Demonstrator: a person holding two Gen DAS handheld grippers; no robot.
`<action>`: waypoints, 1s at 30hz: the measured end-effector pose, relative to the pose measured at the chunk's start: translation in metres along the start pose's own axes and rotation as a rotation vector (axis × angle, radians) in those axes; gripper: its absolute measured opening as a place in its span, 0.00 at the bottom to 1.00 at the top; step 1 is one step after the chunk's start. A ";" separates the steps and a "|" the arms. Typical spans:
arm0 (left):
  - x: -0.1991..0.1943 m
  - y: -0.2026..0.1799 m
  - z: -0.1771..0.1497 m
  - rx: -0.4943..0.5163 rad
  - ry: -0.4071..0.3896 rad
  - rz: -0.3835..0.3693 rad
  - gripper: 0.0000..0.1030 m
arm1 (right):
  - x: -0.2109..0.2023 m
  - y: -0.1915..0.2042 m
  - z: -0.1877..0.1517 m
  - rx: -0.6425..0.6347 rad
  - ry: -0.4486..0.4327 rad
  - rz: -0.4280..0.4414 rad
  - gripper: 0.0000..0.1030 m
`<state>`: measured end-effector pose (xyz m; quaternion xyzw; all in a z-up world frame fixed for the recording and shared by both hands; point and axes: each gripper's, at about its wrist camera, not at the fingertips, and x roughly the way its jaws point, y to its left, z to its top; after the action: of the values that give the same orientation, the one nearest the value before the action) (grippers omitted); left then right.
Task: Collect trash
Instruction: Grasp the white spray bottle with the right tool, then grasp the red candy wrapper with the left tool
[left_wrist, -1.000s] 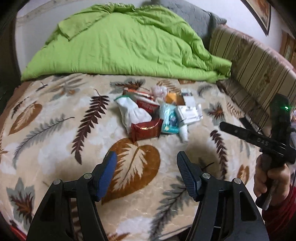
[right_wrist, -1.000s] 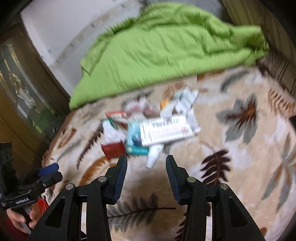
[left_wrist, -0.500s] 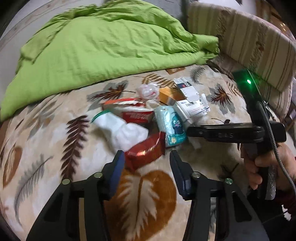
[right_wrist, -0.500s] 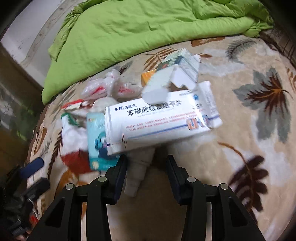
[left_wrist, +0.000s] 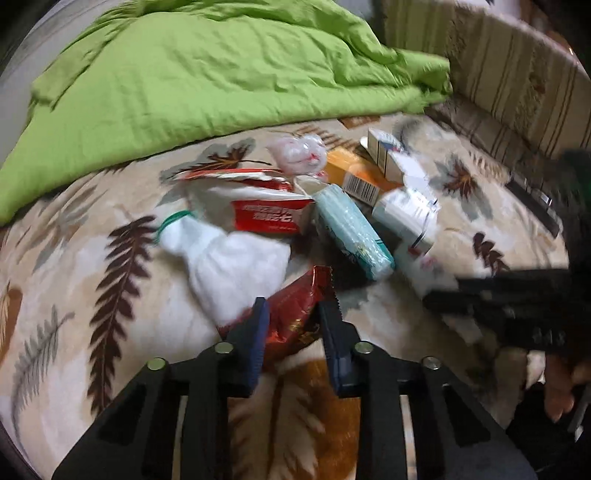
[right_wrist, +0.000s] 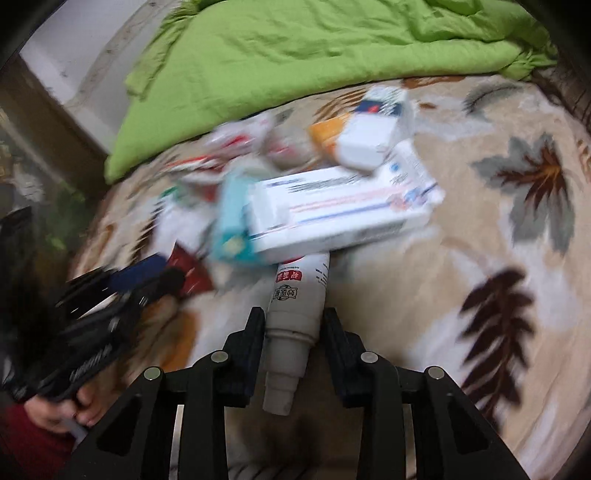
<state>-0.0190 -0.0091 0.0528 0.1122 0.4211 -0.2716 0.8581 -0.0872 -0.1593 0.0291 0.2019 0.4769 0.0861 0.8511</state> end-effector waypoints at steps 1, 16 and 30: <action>-0.006 0.002 -0.004 -0.018 0.001 0.002 0.20 | 0.000 0.005 -0.005 -0.010 0.009 0.020 0.33; -0.026 0.030 -0.038 -0.171 -0.001 0.006 0.34 | -0.011 0.040 -0.039 -0.111 -0.066 0.047 0.33; 0.032 0.010 0.000 -0.236 0.072 -0.015 0.57 | -0.039 -0.002 -0.033 0.097 -0.240 0.013 0.33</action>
<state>0.0032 -0.0128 0.0273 0.0171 0.4813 -0.2224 0.8477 -0.1366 -0.1655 0.0435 0.2545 0.3738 0.0436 0.8908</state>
